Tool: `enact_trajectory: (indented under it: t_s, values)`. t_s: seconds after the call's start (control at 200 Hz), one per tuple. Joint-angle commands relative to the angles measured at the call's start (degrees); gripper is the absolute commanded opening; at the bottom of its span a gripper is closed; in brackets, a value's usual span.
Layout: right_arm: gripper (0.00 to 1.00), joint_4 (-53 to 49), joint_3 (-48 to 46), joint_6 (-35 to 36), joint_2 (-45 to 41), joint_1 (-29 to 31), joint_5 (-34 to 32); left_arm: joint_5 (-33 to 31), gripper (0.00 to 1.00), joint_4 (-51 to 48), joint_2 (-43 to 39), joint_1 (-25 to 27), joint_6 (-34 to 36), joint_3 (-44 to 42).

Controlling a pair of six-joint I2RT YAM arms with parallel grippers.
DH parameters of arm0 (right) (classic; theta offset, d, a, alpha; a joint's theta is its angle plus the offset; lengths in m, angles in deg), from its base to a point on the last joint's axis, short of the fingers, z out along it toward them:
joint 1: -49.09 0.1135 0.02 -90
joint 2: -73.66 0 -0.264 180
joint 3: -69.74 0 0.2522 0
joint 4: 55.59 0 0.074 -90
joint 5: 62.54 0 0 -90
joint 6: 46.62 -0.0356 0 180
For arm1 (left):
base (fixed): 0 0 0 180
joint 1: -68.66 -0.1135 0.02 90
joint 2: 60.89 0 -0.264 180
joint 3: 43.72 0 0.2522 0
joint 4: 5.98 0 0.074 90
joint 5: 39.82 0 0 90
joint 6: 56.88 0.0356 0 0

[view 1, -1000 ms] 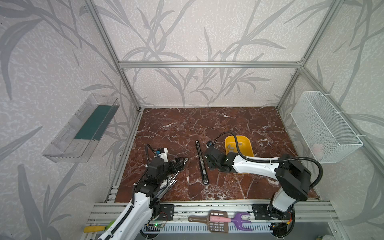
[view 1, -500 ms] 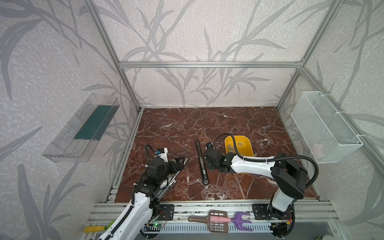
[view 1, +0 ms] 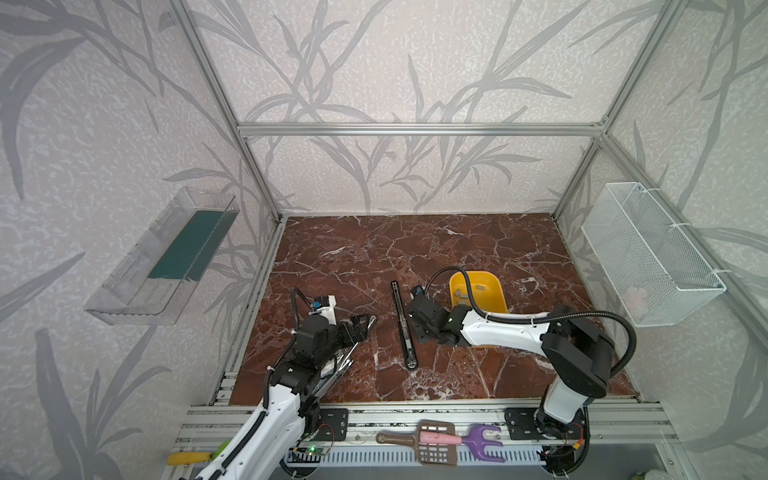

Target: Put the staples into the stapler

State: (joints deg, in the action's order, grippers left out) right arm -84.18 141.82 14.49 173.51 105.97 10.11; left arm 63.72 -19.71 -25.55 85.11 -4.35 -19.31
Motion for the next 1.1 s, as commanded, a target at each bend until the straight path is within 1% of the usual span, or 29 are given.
enact_trajectory:
  t_s: [0.0,0.445,0.71,1.1]
  values:
    - [0.06,-1.0,1.6,-0.2,1.2,-0.2,0.1,-1.0,0.99,0.3,-0.5,0.2,0.6,0.3]
    - [0.07,-1.0,1.7,-0.1,1.3,-0.2,0.5,-1.0,0.99,0.3,-0.5,0.3,0.6,0.3]
    - [0.07,0.3,-0.2,0.3,-1.6,-0.2,-0.3,-0.9,0.99,0.3,-0.5,0.3,0.6,0.3]
    - [0.07,-0.5,1.3,0.1,0.8,-0.3,1.0,-1.0,0.99,0.3,-0.5,0.3,0.6,0.3]
